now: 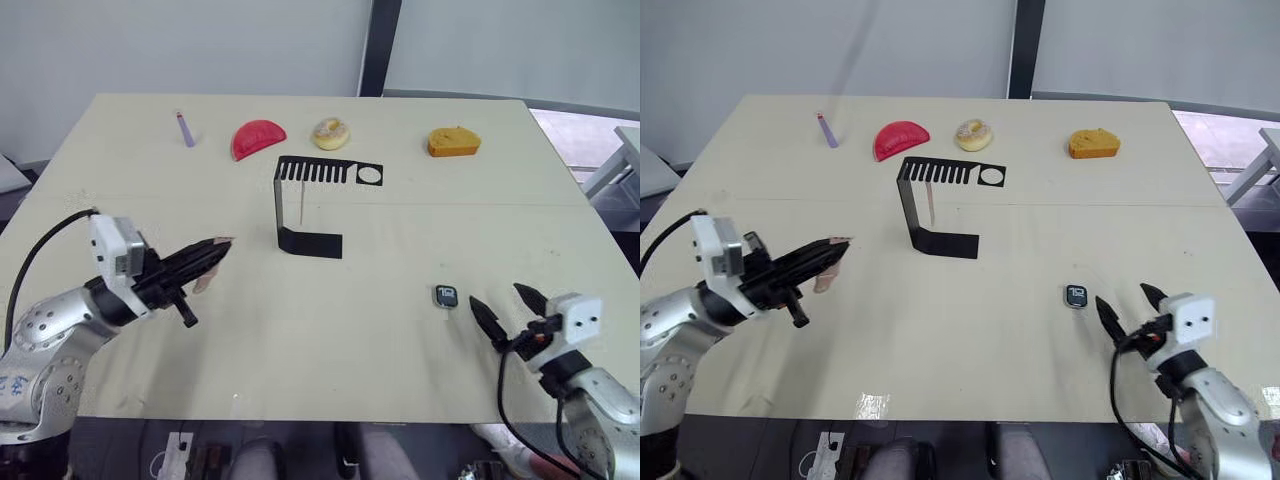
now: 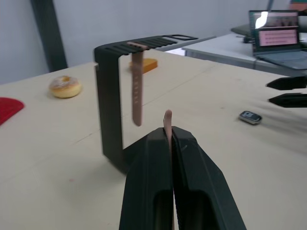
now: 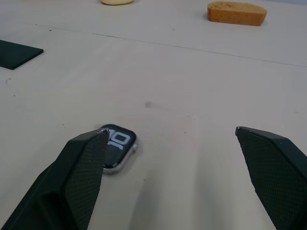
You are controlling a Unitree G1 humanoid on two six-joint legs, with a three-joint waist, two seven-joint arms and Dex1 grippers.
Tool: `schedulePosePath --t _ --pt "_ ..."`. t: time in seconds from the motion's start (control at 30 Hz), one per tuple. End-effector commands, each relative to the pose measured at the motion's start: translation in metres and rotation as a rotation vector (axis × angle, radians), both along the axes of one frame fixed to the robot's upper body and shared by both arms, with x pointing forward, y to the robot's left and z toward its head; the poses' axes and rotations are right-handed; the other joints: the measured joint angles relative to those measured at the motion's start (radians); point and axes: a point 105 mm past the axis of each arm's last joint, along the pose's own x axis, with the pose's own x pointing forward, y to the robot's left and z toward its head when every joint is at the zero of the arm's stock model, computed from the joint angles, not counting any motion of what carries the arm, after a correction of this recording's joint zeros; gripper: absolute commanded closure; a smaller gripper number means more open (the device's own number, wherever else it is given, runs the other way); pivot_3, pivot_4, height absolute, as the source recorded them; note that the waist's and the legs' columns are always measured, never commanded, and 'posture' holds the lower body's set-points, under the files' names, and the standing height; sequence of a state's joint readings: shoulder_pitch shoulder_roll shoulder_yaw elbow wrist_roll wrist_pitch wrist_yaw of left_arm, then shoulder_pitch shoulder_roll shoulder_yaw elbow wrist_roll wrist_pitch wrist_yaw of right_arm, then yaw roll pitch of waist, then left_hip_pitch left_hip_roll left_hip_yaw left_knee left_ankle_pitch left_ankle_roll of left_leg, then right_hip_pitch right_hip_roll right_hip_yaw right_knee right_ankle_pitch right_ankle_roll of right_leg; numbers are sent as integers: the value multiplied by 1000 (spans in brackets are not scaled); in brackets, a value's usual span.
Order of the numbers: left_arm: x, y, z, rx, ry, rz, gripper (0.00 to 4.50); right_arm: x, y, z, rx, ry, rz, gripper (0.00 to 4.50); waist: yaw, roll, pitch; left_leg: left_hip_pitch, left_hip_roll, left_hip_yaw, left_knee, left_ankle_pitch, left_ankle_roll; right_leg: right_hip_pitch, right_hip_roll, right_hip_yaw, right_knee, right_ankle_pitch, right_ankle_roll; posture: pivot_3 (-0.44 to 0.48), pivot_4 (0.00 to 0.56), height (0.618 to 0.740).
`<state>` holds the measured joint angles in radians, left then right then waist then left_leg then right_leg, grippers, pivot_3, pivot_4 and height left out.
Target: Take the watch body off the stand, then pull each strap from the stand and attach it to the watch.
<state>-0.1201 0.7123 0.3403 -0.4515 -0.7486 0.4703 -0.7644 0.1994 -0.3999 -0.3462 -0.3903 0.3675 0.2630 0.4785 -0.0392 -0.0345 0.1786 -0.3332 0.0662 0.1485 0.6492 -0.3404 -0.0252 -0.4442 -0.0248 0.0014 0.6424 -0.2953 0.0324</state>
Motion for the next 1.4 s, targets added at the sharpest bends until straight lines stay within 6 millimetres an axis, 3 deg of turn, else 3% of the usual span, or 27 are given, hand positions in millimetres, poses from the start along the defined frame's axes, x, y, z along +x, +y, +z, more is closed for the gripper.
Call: schedulePosePath --t 0.03,0.27,0.33,0.57,1.13,1.4 --pt "-10 -24 7 39 -20 -158 4500 3 31 10 -3 -33 -13 23 0 0 0 0 0 0 0 0 0 0 0 0 0 0 0 0 150 740" --pt "-18 -56 5 68 7 -337 4500 17 59 -7 -15 19 -123 23 -10 0 0 0 0 0 2 1 -1 -1 0 0 1 0 0 0 150 740" --pt "-20 -61 3 75 13 -361 4500 20 59 -12 -1 34 -175 23 -15 0 0 0 0 0 2 1 -1 -2 1 0 1 0 0 0 150 740" --pt "-22 -59 0 79 24 -360 4500 32 53 -12 23 70 -263 23 -19 0 0 0 0 0 3 1 0 -2 1 0 2 0 -1 0 150 740" --pt "-24 -60 -6 78 41 -357 4500 22 51 -24 124 182 -336 23 -18 -1 0 0 0 -1 2 2 1 -3 1 0 2 0 0 0 150 740" --pt "-23 -60 -5 76 42 -361 4500 26 51 -28 135 199 -364 23 -18 -2 -1 0 0 -1 2 2 1 -3 1 0 2 0 0 0 150 740"
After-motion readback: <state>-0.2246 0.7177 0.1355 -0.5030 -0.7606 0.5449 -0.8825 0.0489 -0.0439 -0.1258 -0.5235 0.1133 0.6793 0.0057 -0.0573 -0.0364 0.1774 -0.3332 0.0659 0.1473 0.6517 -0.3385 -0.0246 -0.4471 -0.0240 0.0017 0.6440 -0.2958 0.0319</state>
